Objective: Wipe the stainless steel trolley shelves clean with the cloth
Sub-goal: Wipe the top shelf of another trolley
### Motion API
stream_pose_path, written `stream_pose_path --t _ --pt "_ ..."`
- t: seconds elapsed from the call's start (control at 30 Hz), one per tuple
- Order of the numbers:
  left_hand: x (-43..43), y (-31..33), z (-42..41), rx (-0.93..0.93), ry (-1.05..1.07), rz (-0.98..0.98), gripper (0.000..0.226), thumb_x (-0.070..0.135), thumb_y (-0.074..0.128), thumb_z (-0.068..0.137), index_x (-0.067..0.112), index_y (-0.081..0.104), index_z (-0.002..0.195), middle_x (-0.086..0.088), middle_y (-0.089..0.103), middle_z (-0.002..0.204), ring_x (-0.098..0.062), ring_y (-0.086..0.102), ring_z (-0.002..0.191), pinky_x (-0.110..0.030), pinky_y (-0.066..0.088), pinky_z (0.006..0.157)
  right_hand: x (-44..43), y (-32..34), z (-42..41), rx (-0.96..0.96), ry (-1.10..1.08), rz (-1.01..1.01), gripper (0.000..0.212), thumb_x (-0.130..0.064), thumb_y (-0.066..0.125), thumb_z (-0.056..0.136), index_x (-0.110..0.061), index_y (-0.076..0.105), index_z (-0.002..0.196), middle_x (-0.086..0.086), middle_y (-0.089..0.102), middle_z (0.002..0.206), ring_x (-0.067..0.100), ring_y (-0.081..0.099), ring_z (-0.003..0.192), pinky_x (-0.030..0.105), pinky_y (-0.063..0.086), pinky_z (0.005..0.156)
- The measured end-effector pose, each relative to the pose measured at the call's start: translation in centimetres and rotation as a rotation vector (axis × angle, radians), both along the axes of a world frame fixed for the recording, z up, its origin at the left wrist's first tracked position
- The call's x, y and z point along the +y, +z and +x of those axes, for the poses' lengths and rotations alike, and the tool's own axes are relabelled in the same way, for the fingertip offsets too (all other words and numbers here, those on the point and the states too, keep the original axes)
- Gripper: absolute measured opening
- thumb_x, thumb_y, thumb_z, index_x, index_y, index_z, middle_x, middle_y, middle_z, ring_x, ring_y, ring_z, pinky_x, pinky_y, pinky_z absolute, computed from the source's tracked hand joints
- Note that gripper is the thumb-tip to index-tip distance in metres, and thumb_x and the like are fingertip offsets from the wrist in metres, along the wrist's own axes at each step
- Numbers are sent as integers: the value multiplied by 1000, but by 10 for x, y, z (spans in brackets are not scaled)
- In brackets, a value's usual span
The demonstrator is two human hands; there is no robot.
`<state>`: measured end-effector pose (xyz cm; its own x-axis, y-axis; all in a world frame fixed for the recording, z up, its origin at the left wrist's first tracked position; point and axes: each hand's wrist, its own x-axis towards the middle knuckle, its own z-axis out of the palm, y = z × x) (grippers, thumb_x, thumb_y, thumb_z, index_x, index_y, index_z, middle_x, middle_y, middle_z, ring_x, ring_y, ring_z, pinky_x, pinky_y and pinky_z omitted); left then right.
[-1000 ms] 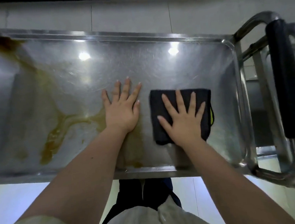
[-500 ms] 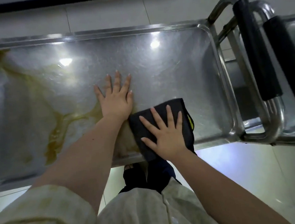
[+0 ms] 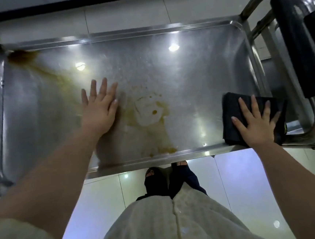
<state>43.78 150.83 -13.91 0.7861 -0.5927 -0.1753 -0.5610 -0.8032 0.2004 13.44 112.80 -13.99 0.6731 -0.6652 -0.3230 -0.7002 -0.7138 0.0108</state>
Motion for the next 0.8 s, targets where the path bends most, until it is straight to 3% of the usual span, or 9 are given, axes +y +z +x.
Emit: stream_pose_path --t 0.13,0.3,0.43,0.57,0.67,0.8 --pt "68 -7 9 31 20 120 60 58 11 96 45 2 154 6 -3 165 -27 -9 151 -60 -4 117 3 3 5 1 -6 -1 76 -77 8 81 -49 4 151 -10 -4 164 36 -8 149 64 -9 114" --pt "70 -14 12 -11 -17 142 59 61 5 95 49 -4 152 6 -8 165 -28 -8 151 -66 -6 113 48 5 34 -34 -84 20 82 -80 6 78 -47 9 153 -8 -2 165 42 -7 147 69 -3 112" --pt "71 -15 14 -9 -1 162 61 62 1 93 49 -6 152 6 -10 165 -28 -8 151 -66 -4 114 180 -6 118 -69 180 22 72 -77 9 84 -49 -2 150 -5 2 165 48 -6 146 70 -9 110" --pt "75 -16 12 -31 5 153 58 62 -1 94 51 -9 150 8 -11 164 -26 -7 151 -65 -4 115 280 -9 166 -126 421 59 68 -75 16 89 -49 6 151 -6 6 164 46 -4 147 70 -13 109" --pt "76 -15 11 -20 -1 125 58 62 2 94 52 -6 150 8 -8 165 -26 -6 151 -63 -5 114 242 -10 152 -152 412 51 69 -77 16 87 -52 5 150 -11 5 164 40 -6 148 68 -14 109" --pt "74 -16 10 -32 8 132 56 60 7 97 51 -3 152 8 -7 165 -25 -6 151 -63 -6 115 125 -5 90 -67 46 -28 75 -81 12 80 -54 2 150 -12 3 164 39 -4 149 69 -5 112"
